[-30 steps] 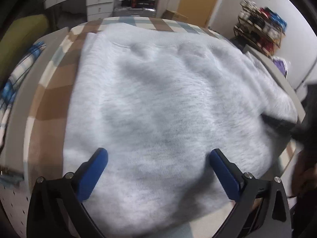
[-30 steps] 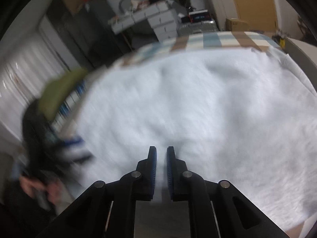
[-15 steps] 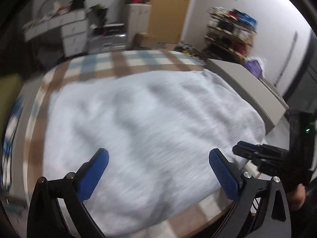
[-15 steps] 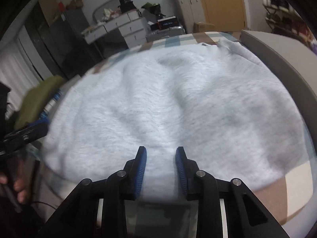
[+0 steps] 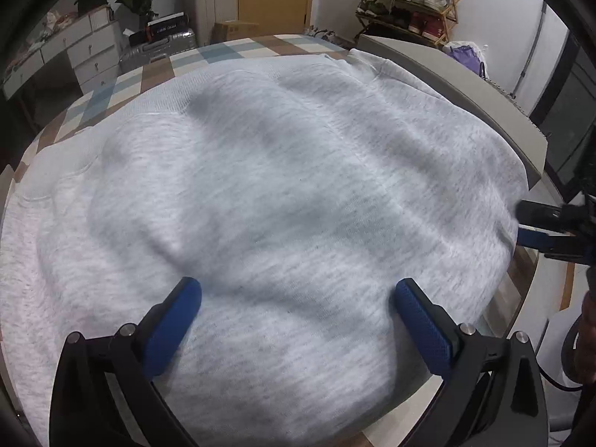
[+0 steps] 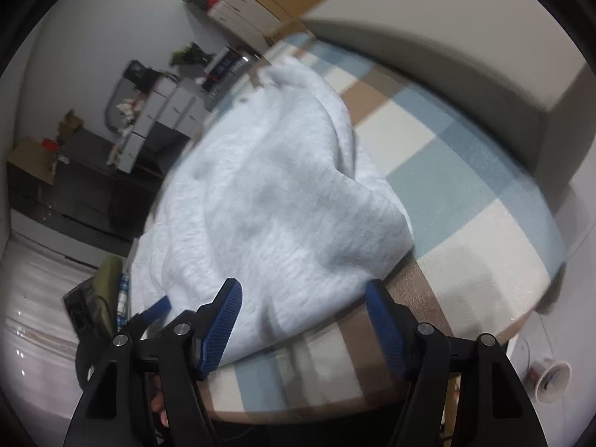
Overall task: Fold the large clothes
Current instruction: 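Grasp the hoodie edge with the right tool and fold it over the body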
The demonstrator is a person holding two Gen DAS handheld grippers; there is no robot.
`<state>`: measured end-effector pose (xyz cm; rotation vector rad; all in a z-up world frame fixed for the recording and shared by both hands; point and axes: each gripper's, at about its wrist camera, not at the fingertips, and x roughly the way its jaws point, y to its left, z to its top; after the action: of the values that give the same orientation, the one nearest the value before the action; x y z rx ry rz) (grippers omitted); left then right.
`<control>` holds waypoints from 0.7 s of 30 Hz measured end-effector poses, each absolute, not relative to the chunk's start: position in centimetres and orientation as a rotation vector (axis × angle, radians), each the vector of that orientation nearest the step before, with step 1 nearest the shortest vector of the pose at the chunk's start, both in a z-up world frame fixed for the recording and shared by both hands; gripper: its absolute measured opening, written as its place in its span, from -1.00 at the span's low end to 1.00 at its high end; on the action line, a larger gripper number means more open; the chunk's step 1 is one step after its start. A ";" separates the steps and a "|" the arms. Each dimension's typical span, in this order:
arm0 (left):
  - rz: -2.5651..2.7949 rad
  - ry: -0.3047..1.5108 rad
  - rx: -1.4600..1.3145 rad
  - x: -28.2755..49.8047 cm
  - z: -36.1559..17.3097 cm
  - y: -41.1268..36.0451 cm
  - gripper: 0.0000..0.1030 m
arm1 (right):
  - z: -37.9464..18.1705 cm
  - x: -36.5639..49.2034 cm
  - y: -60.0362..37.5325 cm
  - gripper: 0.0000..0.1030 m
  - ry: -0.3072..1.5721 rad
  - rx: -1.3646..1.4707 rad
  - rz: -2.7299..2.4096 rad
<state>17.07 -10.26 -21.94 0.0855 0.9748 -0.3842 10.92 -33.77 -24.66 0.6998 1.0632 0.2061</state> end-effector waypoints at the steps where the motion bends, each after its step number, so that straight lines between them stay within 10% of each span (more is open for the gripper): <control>1: -0.385 0.967 0.074 17.0 -22.0 -10.0 0.94 | -25.1 10.8 -33.9 0.38 1.075 0.737 0.200; 8: -0.356 0.929 0.111 17.0 -21.5 -11.3 0.94 | -24.9 13.3 -31.7 0.54 1.026 0.771 0.205; 16: -0.382 0.906 0.097 16.9 -21.4 -10.9 0.94 | -19.8 11.7 -27.4 0.07 0.711 0.529 0.345; 21: -0.379 0.927 0.090 16.8 -20.0 -10.4 0.94 | -23.6 13.2 -30.0 -0.10 0.865 0.648 0.180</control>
<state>16.76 -10.45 -20.01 0.0901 0.9274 -0.3794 13.18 -30.01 -23.65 0.6476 0.8649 0.1803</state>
